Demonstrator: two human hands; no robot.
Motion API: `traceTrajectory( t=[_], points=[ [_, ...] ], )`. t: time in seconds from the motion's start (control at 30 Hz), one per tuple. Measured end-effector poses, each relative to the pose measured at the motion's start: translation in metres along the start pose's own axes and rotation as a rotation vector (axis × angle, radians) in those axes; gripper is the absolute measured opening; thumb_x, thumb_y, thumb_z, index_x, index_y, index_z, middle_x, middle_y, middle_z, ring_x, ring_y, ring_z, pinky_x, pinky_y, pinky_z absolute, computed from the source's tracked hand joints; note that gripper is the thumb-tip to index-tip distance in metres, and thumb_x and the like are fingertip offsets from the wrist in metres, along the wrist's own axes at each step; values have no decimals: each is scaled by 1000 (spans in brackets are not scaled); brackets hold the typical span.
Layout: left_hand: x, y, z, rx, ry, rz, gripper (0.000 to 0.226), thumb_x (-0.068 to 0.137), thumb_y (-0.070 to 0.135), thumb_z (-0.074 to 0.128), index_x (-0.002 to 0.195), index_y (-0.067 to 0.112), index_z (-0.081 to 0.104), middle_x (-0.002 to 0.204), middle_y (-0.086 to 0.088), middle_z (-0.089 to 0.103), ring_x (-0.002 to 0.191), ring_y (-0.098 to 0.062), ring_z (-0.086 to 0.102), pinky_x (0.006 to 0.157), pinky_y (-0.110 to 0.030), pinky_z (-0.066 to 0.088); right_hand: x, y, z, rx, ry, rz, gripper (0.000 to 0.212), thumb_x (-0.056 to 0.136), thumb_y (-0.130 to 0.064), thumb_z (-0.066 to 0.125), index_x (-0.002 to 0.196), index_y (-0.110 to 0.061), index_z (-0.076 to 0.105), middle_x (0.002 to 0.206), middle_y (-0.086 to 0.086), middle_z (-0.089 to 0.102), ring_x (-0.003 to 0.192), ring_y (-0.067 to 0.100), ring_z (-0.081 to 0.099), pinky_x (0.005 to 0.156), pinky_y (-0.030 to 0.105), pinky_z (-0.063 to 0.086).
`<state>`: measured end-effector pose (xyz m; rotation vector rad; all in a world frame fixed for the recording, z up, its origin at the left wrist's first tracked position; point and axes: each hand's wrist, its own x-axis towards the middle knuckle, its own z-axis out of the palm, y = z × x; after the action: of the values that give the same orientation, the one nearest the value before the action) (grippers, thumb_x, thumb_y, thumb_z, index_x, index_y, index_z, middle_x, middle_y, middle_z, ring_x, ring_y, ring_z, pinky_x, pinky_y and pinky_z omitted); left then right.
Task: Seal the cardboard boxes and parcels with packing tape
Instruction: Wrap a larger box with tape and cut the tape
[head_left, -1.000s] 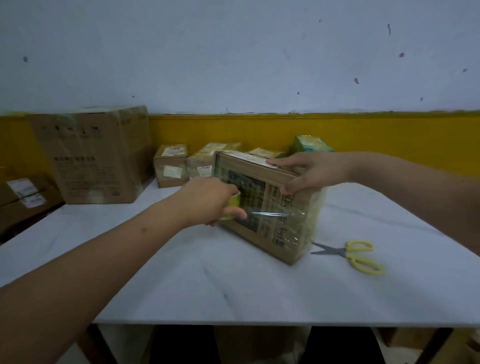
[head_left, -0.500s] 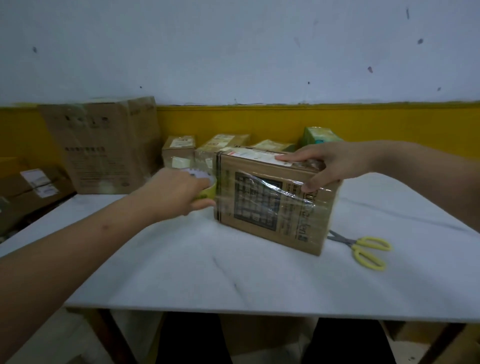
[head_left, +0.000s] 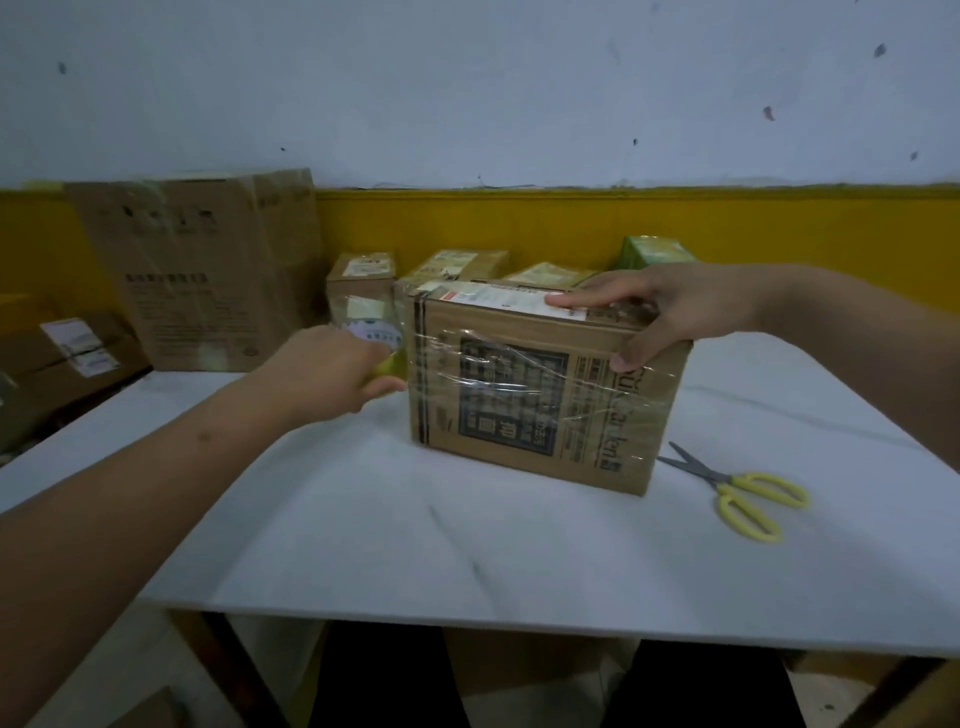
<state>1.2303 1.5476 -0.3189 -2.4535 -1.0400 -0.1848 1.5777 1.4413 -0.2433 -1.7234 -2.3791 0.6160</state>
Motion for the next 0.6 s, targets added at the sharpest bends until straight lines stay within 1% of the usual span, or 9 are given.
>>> traceTrajectory(
  t=[0.1, 0.17, 0.23, 0.3, 0.37, 0.43, 0.47, 0.53, 0.6],
  points=[
    [7, 1, 12, -68, 7, 51, 43, 95, 62, 41, 102, 24, 60, 85, 15, 55, 77, -9, 56, 69, -28, 43, 7, -1, -2, 48, -48, -1, 72, 76, -40, 80, 128, -70, 42, 149, -23, 34, 133, 11, 40, 109, 34, 39],
    [13, 2, 12, -59, -10, 91, 39, 97, 58, 43, 105, 23, 58, 84, 15, 50, 88, -13, 60, 78, -29, 39, 11, 1, -6, 77, -75, -4, 71, 77, -33, 80, 128, -69, 44, 149, -24, 33, 132, 10, 39, 101, 26, 41],
    [17, 1, 12, -73, -21, 133, 44, 94, 64, 36, 98, 24, 56, 79, 19, 50, 88, -15, 62, 85, -31, 42, 13, 5, -11, 111, -109, 10, 72, 81, -24, 78, 129, -67, 45, 149, -26, 31, 130, 9, 38, 96, 23, 42],
    [19, 1, 16, -143, -26, 140, 54, 89, 69, 32, 96, 24, 60, 78, 16, 58, 79, -13, 61, 82, -35, 49, 16, 4, -18, 61, -127, 35, 74, 84, -19, 76, 128, -69, 44, 152, -24, 32, 134, 13, 39, 107, 33, 39],
    [22, 7, 18, -191, -16, 146, 51, 92, 65, 39, 99, 23, 66, 82, 11, 65, 74, -8, 60, 74, -33, 52, 16, 1, -25, -47, -101, 85, 74, 87, -21, 72, 127, -73, 39, 152, -19, 36, 136, 19, 40, 112, 43, 34],
    [26, 13, 18, -193, -15, 144, 47, 94, 62, 42, 101, 22, 67, 81, 9, 69, 73, -8, 62, 70, -30, 51, 16, -8, -23, -152, -50, 143, 67, 88, -35, 71, 135, -66, 35, 151, -13, 38, 132, 21, 43, 109, 41, 36],
    [27, 13, 20, -199, -19, 139, 48, 94, 63, 41, 102, 23, 66, 81, 10, 70, 74, -8, 63, 69, -29, 50, 19, -12, -15, -242, -9, 164, 76, 82, -49, 73, 143, -56, 29, 149, -9, 40, 130, 21, 44, 109, 41, 36],
    [27, 12, 21, -215, -23, 134, 55, 90, 68, 36, 105, 24, 66, 90, 11, 71, 77, -7, 63, 67, -28, 49, 27, -12, 20, -545, 164, 174, 110, 61, -74, 73, 148, -33, 19, 148, 1, 40, 130, 25, 43, 113, 44, 31],
    [26, 13, 21, -206, -32, 122, 55, 90, 68, 36, 104, 24, 67, 88, 13, 69, 80, -8, 63, 69, -30, 50, 38, -8, 52, -813, 412, 141, 116, 57, -79, 71, 144, -19, 23, 144, 8, 42, 129, 28, 42, 113, 45, 30]
  ],
)
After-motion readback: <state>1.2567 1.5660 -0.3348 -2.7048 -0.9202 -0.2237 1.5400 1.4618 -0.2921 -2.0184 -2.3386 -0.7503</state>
